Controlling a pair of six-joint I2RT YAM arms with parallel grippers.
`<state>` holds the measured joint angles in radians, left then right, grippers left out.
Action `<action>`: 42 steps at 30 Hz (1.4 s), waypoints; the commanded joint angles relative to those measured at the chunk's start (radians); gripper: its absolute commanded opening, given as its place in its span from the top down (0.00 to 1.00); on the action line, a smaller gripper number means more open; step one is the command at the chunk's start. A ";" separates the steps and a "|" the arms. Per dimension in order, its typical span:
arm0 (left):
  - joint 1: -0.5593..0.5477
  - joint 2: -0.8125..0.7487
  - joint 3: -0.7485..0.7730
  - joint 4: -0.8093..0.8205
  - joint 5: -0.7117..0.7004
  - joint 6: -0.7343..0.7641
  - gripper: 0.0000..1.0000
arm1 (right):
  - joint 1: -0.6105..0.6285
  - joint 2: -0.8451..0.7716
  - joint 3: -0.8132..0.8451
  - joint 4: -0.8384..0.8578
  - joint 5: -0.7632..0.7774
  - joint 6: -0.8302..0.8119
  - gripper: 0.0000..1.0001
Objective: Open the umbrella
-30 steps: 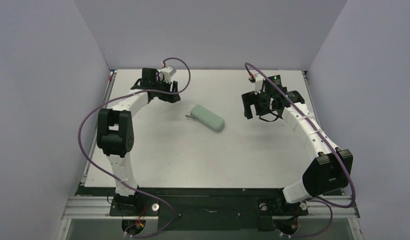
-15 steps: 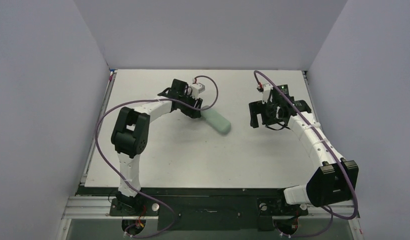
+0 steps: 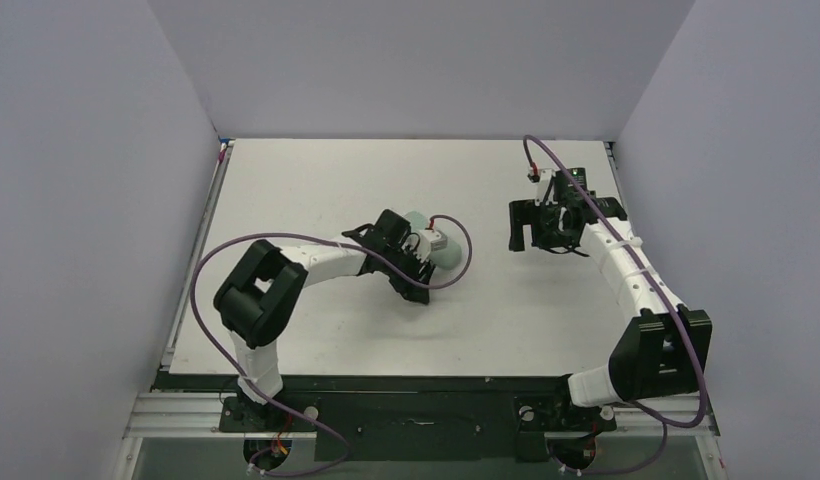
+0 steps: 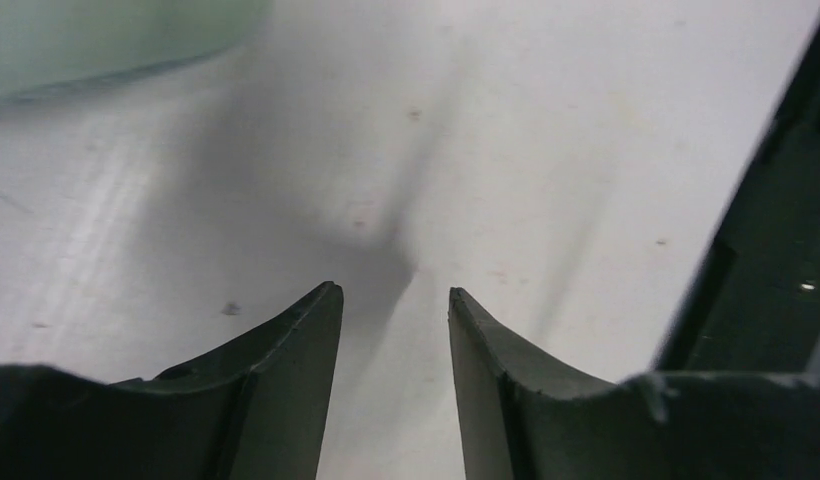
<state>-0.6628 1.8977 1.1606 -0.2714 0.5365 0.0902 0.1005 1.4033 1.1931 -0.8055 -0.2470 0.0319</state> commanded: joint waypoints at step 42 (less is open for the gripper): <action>0.111 0.006 -0.093 0.479 0.101 -0.588 0.47 | 0.031 -0.005 0.059 -0.094 0.094 -0.153 0.17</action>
<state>-0.5091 2.0003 1.1404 0.1329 0.6556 -0.5198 0.1307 1.4006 1.2270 -0.8860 -0.1524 -0.0532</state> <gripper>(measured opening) 0.583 0.829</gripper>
